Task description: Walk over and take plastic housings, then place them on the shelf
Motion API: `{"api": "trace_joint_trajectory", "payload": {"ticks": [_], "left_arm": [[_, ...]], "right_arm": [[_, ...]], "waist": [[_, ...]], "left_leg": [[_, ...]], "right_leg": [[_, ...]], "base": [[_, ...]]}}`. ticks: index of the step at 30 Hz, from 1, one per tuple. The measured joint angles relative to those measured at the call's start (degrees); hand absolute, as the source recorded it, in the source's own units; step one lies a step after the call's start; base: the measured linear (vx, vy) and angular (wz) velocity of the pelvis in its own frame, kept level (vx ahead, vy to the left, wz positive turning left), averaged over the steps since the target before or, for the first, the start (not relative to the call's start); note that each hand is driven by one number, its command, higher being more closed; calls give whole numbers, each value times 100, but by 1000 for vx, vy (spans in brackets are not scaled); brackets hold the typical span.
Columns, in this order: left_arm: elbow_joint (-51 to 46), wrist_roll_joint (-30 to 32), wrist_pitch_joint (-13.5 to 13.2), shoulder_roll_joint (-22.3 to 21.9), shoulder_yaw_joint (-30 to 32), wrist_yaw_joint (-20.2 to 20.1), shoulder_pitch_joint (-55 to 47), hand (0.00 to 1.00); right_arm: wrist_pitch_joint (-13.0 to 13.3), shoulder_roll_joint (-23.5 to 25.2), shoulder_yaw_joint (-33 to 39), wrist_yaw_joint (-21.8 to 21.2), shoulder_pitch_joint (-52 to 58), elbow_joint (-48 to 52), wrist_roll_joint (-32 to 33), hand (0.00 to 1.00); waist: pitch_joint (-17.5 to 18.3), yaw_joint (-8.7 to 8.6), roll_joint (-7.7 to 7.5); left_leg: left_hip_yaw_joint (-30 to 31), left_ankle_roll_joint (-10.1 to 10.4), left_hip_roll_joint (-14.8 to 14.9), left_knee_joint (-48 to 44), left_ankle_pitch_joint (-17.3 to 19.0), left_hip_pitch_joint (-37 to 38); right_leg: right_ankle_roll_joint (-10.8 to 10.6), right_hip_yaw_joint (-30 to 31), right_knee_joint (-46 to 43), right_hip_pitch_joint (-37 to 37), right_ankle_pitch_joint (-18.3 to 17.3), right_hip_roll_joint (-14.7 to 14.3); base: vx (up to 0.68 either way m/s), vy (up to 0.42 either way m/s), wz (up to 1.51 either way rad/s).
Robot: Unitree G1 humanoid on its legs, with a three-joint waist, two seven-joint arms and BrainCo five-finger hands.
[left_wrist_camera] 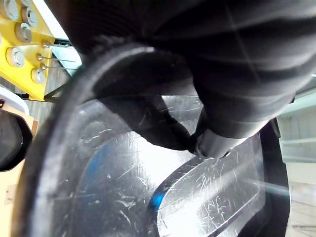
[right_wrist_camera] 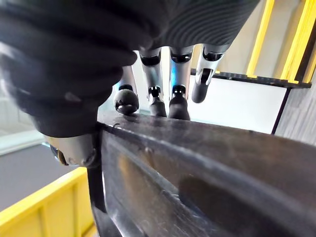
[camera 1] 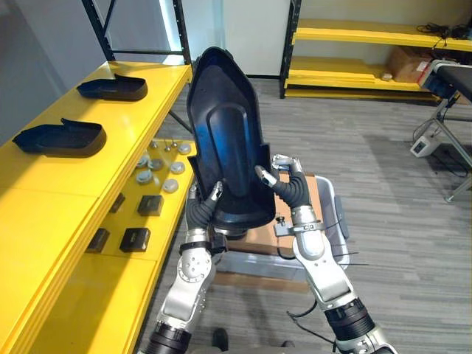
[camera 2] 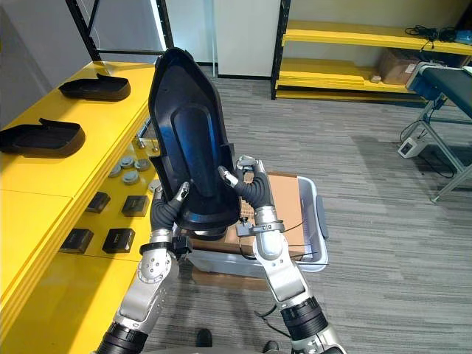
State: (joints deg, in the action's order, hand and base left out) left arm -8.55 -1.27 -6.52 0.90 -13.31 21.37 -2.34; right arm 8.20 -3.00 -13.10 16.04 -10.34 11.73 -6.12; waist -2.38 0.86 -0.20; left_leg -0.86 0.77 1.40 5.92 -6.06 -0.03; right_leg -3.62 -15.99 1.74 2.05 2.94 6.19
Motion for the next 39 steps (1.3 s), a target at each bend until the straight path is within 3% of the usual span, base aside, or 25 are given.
{"api": "trace_joint_trajectory", "payload": {"ticks": [3, 6, 11, 14, 17, 22, 28, 31, 34, 35, 36, 37, 39], "left_arm": [[-233, 183, 1, -9, 660, 58, -467, 100], [-479, 196, 1, 16, 1136, 238, -858, 100], [-1026, 192, -62, 12, 1294, 229, -1073, 100], [-1194, 165, -158, 5, 1337, 139, -1079, 100], [-1355, 112, -177, -8, 1405, -12, -1233, 100], [-1357, 7, -243, -12, 1375, -247, -1459, 100], [-1347, -48, -255, -11, 1355, -422, -1550, 100], [-1347, -50, -277, -9, 1341, -529, -1623, 100], [-1348, -97, -281, -12, 1216, -525, -1634, 100], [-1337, -121, -276, -16, 1117, -518, -1657, 100], [-1328, -170, -277, -19, 1049, -518, -1654, 100], [-1314, -180, -279, -36, 1041, -515, -1653, 100], [-1057, -207, -280, -70, 815, -519, -1637, 100]], "right_arm": [[456, 59, 1634, 263, 78, 593, 464, 0], [659, -73, 2815, 442, 507, 480, 861, 0], [716, -103, 3535, 503, 1028, -715, 1632, 0], [540, -212, 3543, 336, 1256, -1991, 2021, 0], [239, -288, 3530, -57, 1377, -3202, 2084, 0], [6, -320, 3437, -510, 1571, -4751, 2064, 0], [-169, -299, 2966, -876, 1878, -5425, 1662, 0], [-225, -277, 2707, -883, 1959, -5579, 1495, 0], [-207, -239, 2489, -864, 1958, -5539, 1447, 0], [-194, -194, 2429, -862, 1966, -5453, 1444, 0], [-167, -140, 2409, -858, 1982, -5329, 1439, 0], [-159, -118, 2376, -858, 1978, -5323, 1437, 0], [-161, -168, 2353, -859, 1924, -5310, 1352, 0]], "waist": [[1, -9, -2], [1, -16, -1], [1, -26, 0], [8, -26, 13], [26, -42, 53], [26, -7, 54], [10, -8, 36], [-127, -9, 17], [-385, 11, 16], [-446, 16, 43], [-522, -22, 1], [-584, -9, -22], [-619, -8, 119]], "left_leg": [[21, 0, -14, 0, 2, 21], [60, 0, -29, 2, 2, 21], [80, 30, -23, 3, 25, 1], [78, 42, -17, 3, 33, -47], [83, 41, -18, 3, 31, -114], [170, 38, -21, -1, 30, -137], [395, 40, -42, -3, 31, -216], [850, 117, -91, -41, -32, -309], [1628, 153, -290, -265, -87, -759], [1410, 1, -250, -272, 20, -994], [766, -302, -196, -342, 216, -1142], [185, -385, -100, -411, 271, -1268], [-2016, -471, 425, -865, 327, -1342]], "right_leg": [[-15, -24, -2, 33, -13, 11], [-18, -66, -1, 54, -25, 20], [-16, -88, 11, 50, -69, 21], [-10, -93, 31, 11, -62, 16], [-15, -99, 38, -45, -55, 16], [-21, -160, 39, -25, -24, 13], [-39, -398, 13, 52, -109, 21], [-44, -849, -316, 55, -350, 83], [-55, -1808, -883, 0, -736, 273], [-63, -2323, -999, 2, -813, 380], [-73, -2804, -976, 70, -821, 497], [-79, -2995, -1002, 110, -825, 575], [-247, -3675, -1174, 420, -930, 739]], "base": [[0, -5, 5], [1, -1, 7], [0, 0, 0], [0, 0, 0], [0, 0, 0], [32, -14, 7], [6, -14, 22], [-11, -37, 81], [-41, -43, 170], [-39, -11, 204], [-15, 8, 205], [7, 49, 192], [92, 147, 162]]}}
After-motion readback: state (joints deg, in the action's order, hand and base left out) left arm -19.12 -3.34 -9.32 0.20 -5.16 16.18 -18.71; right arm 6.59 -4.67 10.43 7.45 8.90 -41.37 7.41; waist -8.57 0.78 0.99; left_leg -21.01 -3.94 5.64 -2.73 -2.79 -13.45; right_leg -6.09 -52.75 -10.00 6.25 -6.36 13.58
